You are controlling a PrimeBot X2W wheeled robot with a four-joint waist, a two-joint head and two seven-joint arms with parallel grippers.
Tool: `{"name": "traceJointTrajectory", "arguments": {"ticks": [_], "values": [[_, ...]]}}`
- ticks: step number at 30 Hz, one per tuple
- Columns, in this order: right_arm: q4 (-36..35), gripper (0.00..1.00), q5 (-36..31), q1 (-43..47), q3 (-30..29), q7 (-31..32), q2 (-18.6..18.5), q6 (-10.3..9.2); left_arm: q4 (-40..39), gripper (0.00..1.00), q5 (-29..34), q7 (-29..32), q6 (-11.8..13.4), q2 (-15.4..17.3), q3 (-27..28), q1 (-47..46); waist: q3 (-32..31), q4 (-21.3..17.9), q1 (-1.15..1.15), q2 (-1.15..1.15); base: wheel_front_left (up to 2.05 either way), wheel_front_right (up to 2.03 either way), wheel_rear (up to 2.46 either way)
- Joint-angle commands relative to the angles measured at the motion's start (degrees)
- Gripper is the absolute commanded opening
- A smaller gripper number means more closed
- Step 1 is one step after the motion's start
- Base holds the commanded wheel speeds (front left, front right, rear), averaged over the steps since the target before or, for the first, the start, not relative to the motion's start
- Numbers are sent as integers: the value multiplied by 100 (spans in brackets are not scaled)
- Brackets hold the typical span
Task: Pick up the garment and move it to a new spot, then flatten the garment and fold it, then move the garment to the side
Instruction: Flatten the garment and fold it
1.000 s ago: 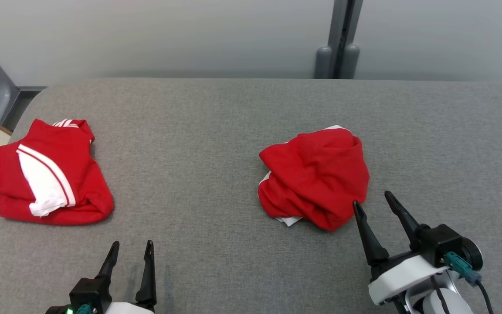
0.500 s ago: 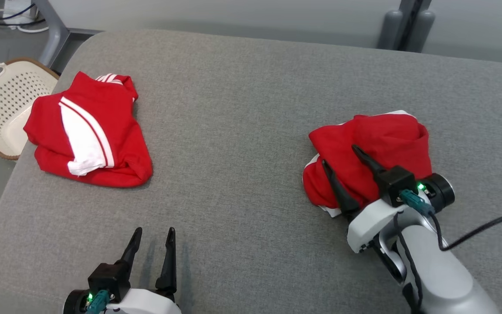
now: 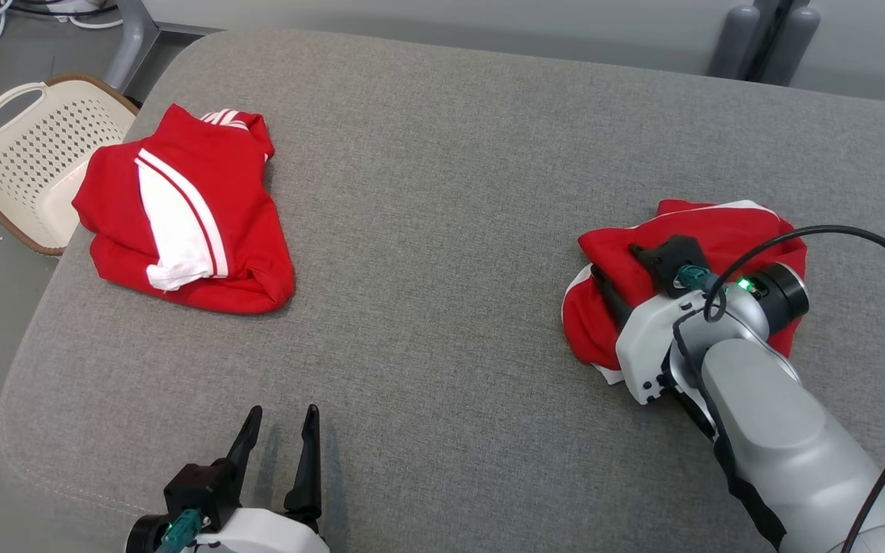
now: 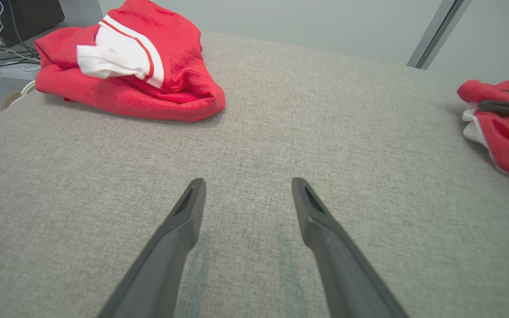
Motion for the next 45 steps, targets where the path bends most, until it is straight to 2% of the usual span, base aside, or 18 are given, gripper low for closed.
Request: {"name": "traceJointTrajectory", "arguments": {"ticks": [1, 2, 3, 8, 12, 17, 20, 24, 27, 31, 37, 38, 39, 40, 45], "values": [[69, 46, 128, -4, 73, 63, -16, -1, -2, 100, -48, -11, 32, 21, 6, -107, -8, -16, 0, 0, 0, 0, 0], [98, 29, 160, -11, 113, 56, -16, -1, -9, 100, -58, -11, 30, 21, 9, -107, -12, -29, 0, 0, 0, 0, 0], [131, 0, 205, -22, 139, 50, -23, -1, -14, 100, -59, -11, 30, 21, 13, -105, -15, -46, 0, 0, 0, 0, 0], [157, 0, 345, -141, 183, -115, -26, -1, -36, 100, -56, -11, 11, 21, 23, -143, -11, -114, 0, 0, 0, 0, 0], [-133, 0, 622, -278, 260, -517, -14, -1, -57, 100, -1, -11, -15, 22, -1, -193, -35, -158, 0, 0, 0, 0, 0], [-1023, 0, 1351, -560, 564, -774, -14, -1, -17, 100, 63, -11, -50, 21, 11, -122, -194, -207, 0, 0, 0, 0, 0], [-1841, 0, 1838, -758, 565, -802, -13, -1, 23, 100, 109, -11, -67, 22, 48, -51, -320, -252, 0, 0, 0, 0, 0], [-3199, 0, 2311, -681, 41, -799, -34, -1, 54, 100, 190, -11, -90, 22, 123, 42, -471, -329, 0, 0, 0, 0, 0], [-3755, 0, 2332, -329, -465, -787, -27, -1, 56, 100, 265, -11, -112, 19, 192, 48, -546, -420, 0, 0, 0, 0, 0], [-3662, 0, 1995, 312, -1082, -785, -24, -1, 50, 100, 349, -11, -152, 21, 251, 103, -600, -575, 0, 0, 0, 0, 0], [-2889, 0, 1337, 1487, -2010, -786, -155, -1, 64, 100, 429, -11, -231, 20, 271, 71, -563, -806, 0, 0, 0, 0, 0], [-2729, 22, 1252, 1627, -2146, -787, -197, -1, 74, 100, 433, -11, -245, 21, 270, 57, -556, -841, 0, 0, 0, 0, 0], [-2575, 58, 1211, 1742, -2312, -787, -200, -1, 82, 100, 458, -11, -266, 23, 272, 43, -551, -878, 0, 0, 0, 0, 0], [-2438, 100, 1151, 1843, -2460, -786, -205, -1, 89, 100, 473, -11, -273, 21, 266, 21, -545, -913, 0, 0, 0, 0, 0], [-2300, 100, 823, 2167, -2912, -786, -181, -1, 122, 100, 539, -11, -321, 22, 264, -27, -560, -1111, 0, 0, 0, 0, 0]]}}
